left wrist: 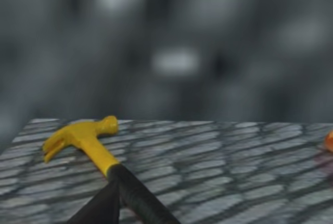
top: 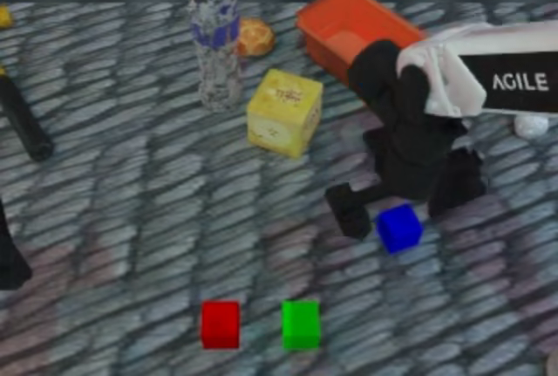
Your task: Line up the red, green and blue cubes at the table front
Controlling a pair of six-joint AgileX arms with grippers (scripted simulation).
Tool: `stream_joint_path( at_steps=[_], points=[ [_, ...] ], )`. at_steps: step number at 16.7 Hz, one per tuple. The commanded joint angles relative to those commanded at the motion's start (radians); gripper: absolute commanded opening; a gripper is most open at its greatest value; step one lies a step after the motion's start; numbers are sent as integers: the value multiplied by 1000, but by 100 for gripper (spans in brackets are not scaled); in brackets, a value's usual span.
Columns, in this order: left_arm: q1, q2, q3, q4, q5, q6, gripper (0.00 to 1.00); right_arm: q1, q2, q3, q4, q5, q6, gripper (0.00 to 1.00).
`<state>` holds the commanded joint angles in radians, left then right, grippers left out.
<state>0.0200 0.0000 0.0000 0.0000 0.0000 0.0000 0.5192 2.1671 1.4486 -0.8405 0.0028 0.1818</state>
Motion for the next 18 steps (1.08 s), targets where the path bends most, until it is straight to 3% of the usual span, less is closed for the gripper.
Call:
stream_joint_path(
  at_steps=[6, 18],
  points=[
    [0, 0, 0, 0, 0, 0, 100, 2, 36, -36, 61, 0, 2, 100],
    [0, 0, 0, 0, 0, 0, 100, 2, 36, -36, 61, 0, 2, 10]
  ],
)
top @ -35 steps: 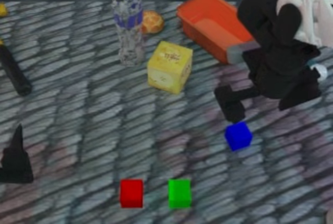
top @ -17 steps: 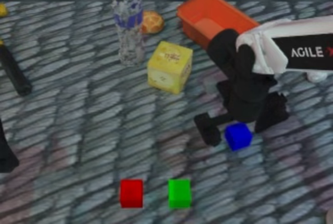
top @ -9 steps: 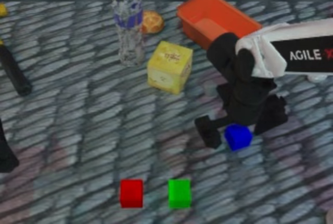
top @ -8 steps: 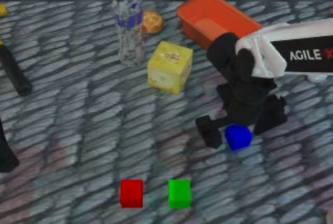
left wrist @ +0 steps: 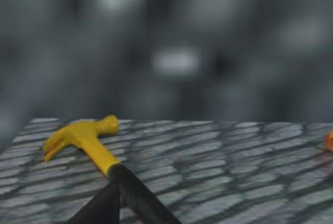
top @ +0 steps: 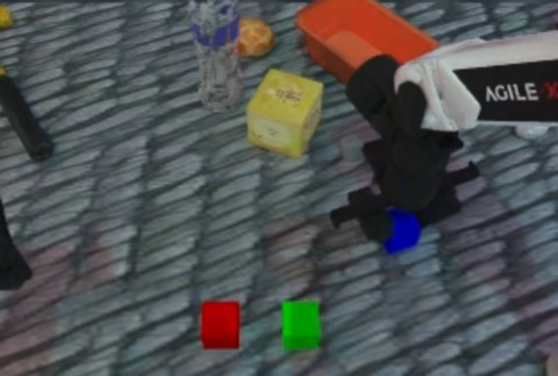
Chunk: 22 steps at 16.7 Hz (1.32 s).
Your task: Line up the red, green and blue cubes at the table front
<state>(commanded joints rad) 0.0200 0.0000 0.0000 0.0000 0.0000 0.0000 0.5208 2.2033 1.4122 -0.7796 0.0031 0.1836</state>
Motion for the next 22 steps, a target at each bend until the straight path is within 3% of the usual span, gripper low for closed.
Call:
stream_joint_path(
  at_steps=[2, 11, 18, 22],
  points=[
    [0, 0, 0, 0, 0, 0, 100, 0, 0, 0, 0, 0, 0, 0],
    [0, 0, 0, 0, 0, 0, 100, -2, -17, 8, -10, 3, -1, 0],
    [0, 0, 0, 0, 0, 0, 100, 6, -110, 124, -226, 2, -2, 0],
    [0, 0, 0, 0, 0, 0, 100, 6, -124, 135, -243, 2, -3, 0]
  ],
)
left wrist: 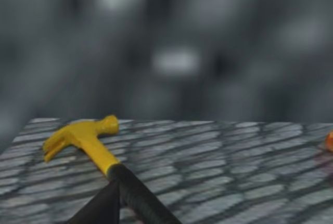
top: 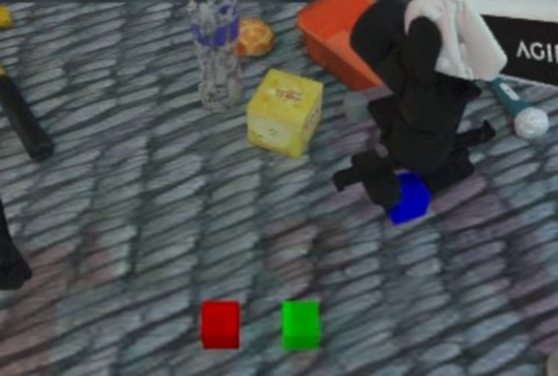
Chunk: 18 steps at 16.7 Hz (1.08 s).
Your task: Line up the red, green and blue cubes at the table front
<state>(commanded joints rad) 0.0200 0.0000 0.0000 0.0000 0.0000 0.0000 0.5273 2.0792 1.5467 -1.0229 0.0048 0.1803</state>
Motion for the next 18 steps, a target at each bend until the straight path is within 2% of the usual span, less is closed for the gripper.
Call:
stream_joint_path(
  at_steps=[4, 7, 13, 15, 18],
  points=[
    [0, 0, 0, 0, 0, 0, 100, 16, -15, -24, 2, 0, 40, 0],
    [0, 0, 0, 0, 0, 0, 100, 71, -83, -98, 9, 2, 169, 0],
    [0, 0, 0, 0, 0, 0, 100, 219, -262, -299, 24, 3, 528, 0],
    [0, 0, 0, 0, 0, 0, 100, 249, -306, -343, 32, 4, 589, 0],
    [0, 0, 0, 0, 0, 0, 100, 258, -321, -358, 35, 4, 607, 0]
  ],
)
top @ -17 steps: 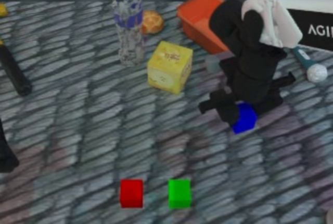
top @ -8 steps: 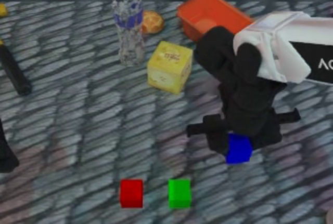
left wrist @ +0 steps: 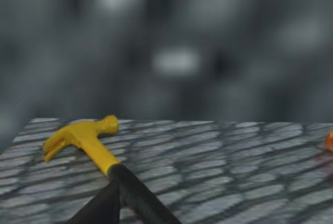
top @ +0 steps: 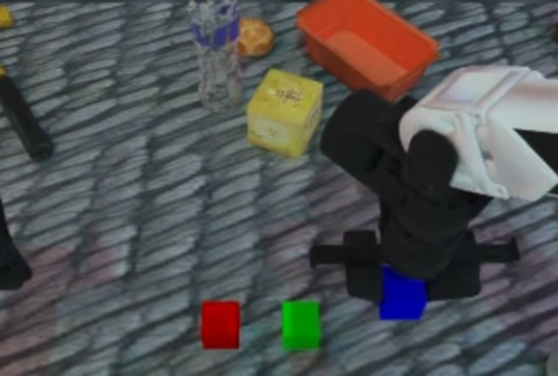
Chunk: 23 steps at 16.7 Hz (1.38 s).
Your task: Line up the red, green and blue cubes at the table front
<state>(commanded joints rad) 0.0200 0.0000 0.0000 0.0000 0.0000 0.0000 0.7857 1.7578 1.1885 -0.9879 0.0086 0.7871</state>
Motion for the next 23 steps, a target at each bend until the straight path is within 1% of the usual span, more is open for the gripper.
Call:
stream_joint_path(
  at_steps=[4, 11, 16, 23],
  points=[
    [0, 0, 0, 0, 0, 0, 100, -5, 11, -8, 16, -1, 0, 0],
    [0, 0, 0, 0, 0, 0, 100, 2, 113, -139, 255, 0, 5, 0],
    [0, 0, 0, 0, 0, 0, 100, 4, 124, -151, 275, 1, 6, 0],
    [0, 0, 0, 0, 0, 0, 100, 4, 124, -151, 275, 1, 6, 53]
  ],
)
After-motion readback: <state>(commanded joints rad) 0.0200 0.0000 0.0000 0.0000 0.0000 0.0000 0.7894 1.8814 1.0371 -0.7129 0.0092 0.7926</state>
